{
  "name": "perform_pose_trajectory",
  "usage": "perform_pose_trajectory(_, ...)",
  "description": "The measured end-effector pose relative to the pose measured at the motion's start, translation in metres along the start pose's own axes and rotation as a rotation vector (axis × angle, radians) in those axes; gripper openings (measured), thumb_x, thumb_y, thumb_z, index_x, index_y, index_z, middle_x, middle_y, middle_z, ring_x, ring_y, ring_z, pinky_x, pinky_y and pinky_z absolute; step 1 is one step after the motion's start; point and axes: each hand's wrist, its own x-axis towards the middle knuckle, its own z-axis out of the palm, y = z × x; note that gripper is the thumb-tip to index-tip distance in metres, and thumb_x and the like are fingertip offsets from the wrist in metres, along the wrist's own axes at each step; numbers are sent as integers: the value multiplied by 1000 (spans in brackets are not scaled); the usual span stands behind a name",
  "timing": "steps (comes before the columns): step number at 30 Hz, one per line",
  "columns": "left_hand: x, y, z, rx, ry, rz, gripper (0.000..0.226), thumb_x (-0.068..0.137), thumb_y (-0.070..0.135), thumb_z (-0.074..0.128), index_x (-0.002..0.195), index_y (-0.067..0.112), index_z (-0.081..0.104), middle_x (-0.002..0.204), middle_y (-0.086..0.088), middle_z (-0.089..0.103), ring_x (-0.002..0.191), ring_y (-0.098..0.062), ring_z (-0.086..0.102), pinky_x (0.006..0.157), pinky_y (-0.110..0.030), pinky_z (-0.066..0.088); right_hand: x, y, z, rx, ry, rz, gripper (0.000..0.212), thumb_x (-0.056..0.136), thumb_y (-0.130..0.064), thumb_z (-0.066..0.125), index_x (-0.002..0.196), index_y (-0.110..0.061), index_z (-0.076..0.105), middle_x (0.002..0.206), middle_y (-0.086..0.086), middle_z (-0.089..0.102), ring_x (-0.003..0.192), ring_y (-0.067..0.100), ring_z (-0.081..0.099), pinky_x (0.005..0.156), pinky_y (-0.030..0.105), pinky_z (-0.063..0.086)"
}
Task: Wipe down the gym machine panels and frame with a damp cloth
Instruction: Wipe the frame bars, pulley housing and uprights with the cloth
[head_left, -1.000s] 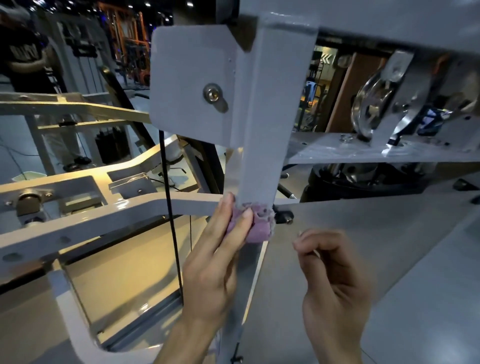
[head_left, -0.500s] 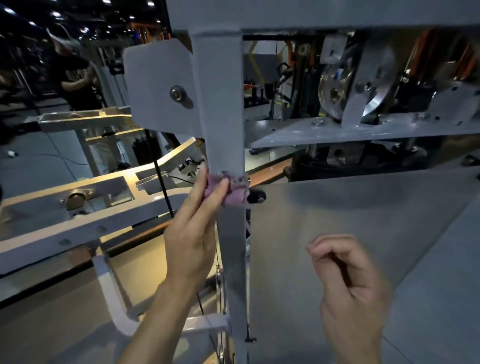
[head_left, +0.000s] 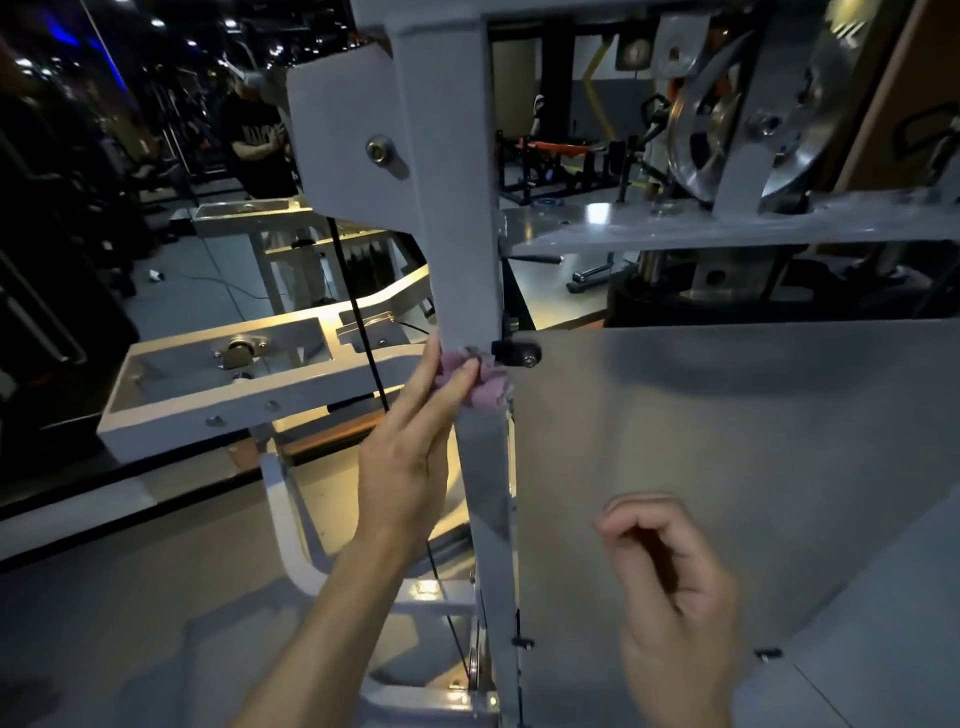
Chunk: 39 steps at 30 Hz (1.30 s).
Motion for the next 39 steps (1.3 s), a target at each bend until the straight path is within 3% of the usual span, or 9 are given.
perform_pose_trajectory(6,-12,6,14,-17,50,-25,45,103,5,58,145,19,54,162,-8,37,146,8,35,113,-13,38,-6,9,5,17,-35,22,33,81,7,57,77,-25,65,81,1,64,81,20,63,75,23,48)
perform_pose_trajectory(11,-48,-9,24,-20,-92,-67,45,105,20,47,150,27,48,167,-1,30,148,0,33,117,-18,37,-7,16,1,7,-32,55,31,82,5,57,77,-25,65,81,1,65,80,18,63,74,19,47)
perform_pose_trajectory(14,-59,-10,20,-1,-153,-76,45,105,24,43,150,29,47,165,-1,34,141,-15,45,109,-33,49,-10,20,3,-28,-56,85,29,83,4,57,78,-23,65,81,0,65,79,17,63,73,18,46)
perform_pose_trajectory(17,-51,-11,16,33,-131,-53,41,104,20,47,145,27,51,160,-5,40,134,-10,45,104,-29,47,-10,21,10,-104,-122,54,29,85,2,58,79,-25,66,82,-3,65,81,16,64,73,20,47)
perform_pose_trajectory(22,-41,-15,13,4,-127,-25,45,105,18,50,148,32,50,164,-1,34,137,-6,41,105,-19,43,9,19,31,-305,-200,-32,7,91,-17,63,92,-24,65,91,-11,66,90,14,66,78,20,51)
perform_pose_trajectory(28,-46,-16,19,-147,-160,-50,54,103,19,52,153,36,40,171,-1,23,151,-20,39,116,-29,43,32,21,58,-463,-237,217,23,89,-48,72,103,-38,58,93,-24,65,92,-13,61,70,4,47)
perform_pose_trajectory(30,-47,-19,19,-201,-191,-67,57,102,18,54,154,36,40,172,0,20,152,-15,36,117,-26,41,31,29,68,-443,-210,253,23,88,-49,74,99,-34,61,90,-21,69,89,-10,64,74,9,51)
perform_pose_trajectory(34,-50,-28,19,-222,-265,-22,62,98,25,51,157,38,34,174,5,13,154,-2,25,116,-11,33,22,38,85,-225,-117,390,19,90,-36,75,104,-26,69,97,-9,77,94,7,73,83,40,62)
perform_pose_trajectory(39,-58,-45,17,-244,-287,21,67,98,13,65,156,36,41,173,3,18,153,-23,35,109,-49,52,11,39,100,-76,-104,463,8,98,-15,66,105,-18,71,98,0,78,93,15,74,73,33,59)
